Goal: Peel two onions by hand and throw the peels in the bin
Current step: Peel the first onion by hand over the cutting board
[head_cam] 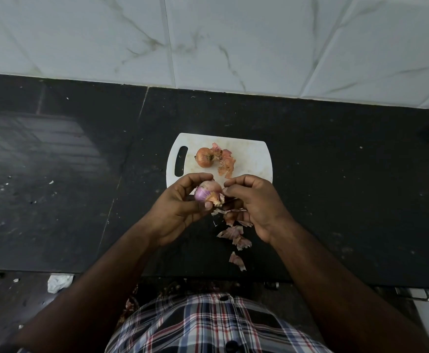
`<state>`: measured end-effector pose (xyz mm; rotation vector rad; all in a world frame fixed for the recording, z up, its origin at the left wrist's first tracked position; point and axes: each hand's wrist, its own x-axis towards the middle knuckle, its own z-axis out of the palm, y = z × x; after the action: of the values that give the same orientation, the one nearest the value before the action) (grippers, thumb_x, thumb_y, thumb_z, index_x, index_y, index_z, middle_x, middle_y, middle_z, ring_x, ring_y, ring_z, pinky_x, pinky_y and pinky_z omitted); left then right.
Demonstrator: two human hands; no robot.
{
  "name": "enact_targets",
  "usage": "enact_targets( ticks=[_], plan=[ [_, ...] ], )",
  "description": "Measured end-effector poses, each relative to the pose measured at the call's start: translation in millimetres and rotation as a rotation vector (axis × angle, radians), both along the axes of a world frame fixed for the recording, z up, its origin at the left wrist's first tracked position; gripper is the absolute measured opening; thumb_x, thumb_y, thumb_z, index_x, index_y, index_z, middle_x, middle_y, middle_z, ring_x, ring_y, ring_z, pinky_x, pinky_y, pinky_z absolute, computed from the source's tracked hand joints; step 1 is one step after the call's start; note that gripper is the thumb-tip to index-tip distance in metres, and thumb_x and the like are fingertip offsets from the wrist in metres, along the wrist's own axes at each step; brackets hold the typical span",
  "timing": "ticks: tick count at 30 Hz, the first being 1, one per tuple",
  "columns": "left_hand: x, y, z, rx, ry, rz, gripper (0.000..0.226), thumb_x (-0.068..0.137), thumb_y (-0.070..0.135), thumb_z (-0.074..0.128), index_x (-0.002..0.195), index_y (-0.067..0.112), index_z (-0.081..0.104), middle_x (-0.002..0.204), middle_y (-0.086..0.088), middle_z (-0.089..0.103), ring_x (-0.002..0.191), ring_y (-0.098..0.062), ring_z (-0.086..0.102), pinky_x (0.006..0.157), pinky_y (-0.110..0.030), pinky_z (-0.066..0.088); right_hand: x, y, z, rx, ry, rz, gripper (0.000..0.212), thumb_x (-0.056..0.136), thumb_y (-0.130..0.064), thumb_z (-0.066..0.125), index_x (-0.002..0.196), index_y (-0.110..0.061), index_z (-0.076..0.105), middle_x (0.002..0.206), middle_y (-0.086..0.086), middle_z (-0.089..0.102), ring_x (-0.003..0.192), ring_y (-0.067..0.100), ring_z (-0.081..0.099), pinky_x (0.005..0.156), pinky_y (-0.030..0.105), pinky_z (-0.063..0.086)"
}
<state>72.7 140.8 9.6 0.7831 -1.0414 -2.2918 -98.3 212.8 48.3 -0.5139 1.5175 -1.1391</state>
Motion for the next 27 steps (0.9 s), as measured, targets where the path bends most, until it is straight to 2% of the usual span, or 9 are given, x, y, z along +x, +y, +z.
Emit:
enact_targets(
  ticks=[3, 8, 12, 14, 17, 19, 22, 24, 27],
  plan=[
    [-1, 0, 1, -0.015, -0.014, -0.013, 0.058, 0.072, -0.014, 0.064, 0.124, 0.011, 0.06, 0.112, -0.007, 0.072, 0.101, -0.023, 0.07, 0.083, -0.032, 0.061, 0, -1, -2, -0.004, 0.077, 0.004, 0.015, 0.083, -0.002, 0.071, 0.096, -0.01, 0.071, 0.079, 0.009, 0.072, 0.067, 0.019, 0.067, 0.055, 0.031, 0.053],
    [-3, -1, -1, -0.005, -0.001, 0.01, 0.056, 0.075, -0.02, 0.065, 0.121, 0.011, 0.062, 0.117, -0.011, 0.068, 0.101, -0.026, 0.07, 0.079, -0.031, 0.061, 0, -1, -6, 0.024, -0.021, -0.058, 0.022, 0.085, 0.003, 0.067, 0.104, -0.008, 0.068, 0.07, 0.008, 0.066, 0.053, 0.012, 0.057, 0.052, 0.029, 0.045],
    [-2, -1, -7, 0.029, 0.047, 0.023, 0.056, 0.071, -0.014, 0.069, 0.121, 0.012, 0.063, 0.124, -0.015, 0.063, 0.109, -0.031, 0.067, 0.093, -0.042, 0.058, 1, 0, -14, 0.032, 0.005, -0.071, 0.024, 0.085, 0.001, 0.067, 0.105, -0.011, 0.067, 0.074, 0.01, 0.066, 0.053, 0.013, 0.054, 0.055, 0.033, 0.046],
    [-1, 0, -9, 0.067, 0.09, 0.027, 0.06, 0.068, -0.01, 0.081, 0.122, 0.011, 0.064, 0.128, -0.016, 0.06, 0.115, -0.035, 0.065, 0.095, -0.046, 0.057, 0, 1, -18, 0.026, 0.041, -0.067, 0.023, 0.085, 0.001, 0.067, 0.103, -0.014, 0.066, 0.076, 0.013, 0.066, 0.056, 0.015, 0.053, 0.056, 0.034, 0.047],
    [-1, 1, -10, 0.134, 0.152, 0.024, 0.071, 0.058, 0.0, 0.092, 0.123, 0.01, 0.064, 0.129, -0.017, 0.061, 0.118, -0.038, 0.063, 0.089, -0.043, 0.058, -3, 2, -24, 0.0, 0.16, -0.029, 0.025, 0.085, -0.001, 0.066, 0.102, -0.019, 0.065, 0.079, 0.016, 0.067, 0.057, 0.018, 0.054, 0.056, 0.036, 0.05],
    [-2, 3, -9, 0.164, 0.154, 0.026, 0.073, 0.057, 0.003, 0.093, 0.124, 0.01, 0.063, 0.128, -0.018, 0.063, 0.116, -0.038, 0.064, 0.087, -0.041, 0.059, -4, 2, -29, -0.019, 0.328, 0.011, 0.025, 0.086, -0.006, 0.066, 0.102, -0.025, 0.065, 0.08, 0.01, 0.069, 0.058, 0.018, 0.06, 0.06, 0.039, 0.055],
    [0, 3, -8, 0.22, 0.177, 0.022, 0.074, 0.06, 0.007, 0.094, 0.128, 0.009, 0.062, 0.131, -0.022, 0.062, 0.115, -0.04, 0.065, 0.088, -0.043, 0.059, -8, 3, -35, -0.022, 0.583, 0.07, 0.023, 0.087, -0.017, 0.067, 0.107, -0.028, 0.064, 0.079, -0.002, 0.068, 0.069, 0.017, 0.069, 0.063, 0.039, 0.06],
    [3, 0, -7, 0.263, 0.219, 0.011, 0.076, 0.065, 0.01, 0.092, 0.133, 0.007, 0.057, 0.136, -0.026, 0.059, 0.117, -0.041, 0.064, 0.09, -0.044, 0.058, -11, 6, -37, -0.02, 0.636, 0.093, 0.022, 0.089, -0.016, 0.064, 0.107, -0.028, 0.065, 0.082, -0.005, 0.068, 0.072, 0.015, 0.069, 0.064, 0.039, 0.06],
    [7, -4, -8, 0.264, 0.21, -0.012, 0.079, 0.07, 0.014, 0.09, 0.139, 0.008, 0.053, 0.14, -0.026, 0.056, 0.12, -0.044, 0.062, 0.092, -0.047, 0.057, -16, 9, -40, -0.019, 0.646, 0.165, 0.02, 0.092, -0.011, 0.062, 0.103, -0.025, 0.072, 0.088, -0.01, 0.072, 0.074, 0.006, 0.07, 0.072, 0.031, 0.058]
  ],
)
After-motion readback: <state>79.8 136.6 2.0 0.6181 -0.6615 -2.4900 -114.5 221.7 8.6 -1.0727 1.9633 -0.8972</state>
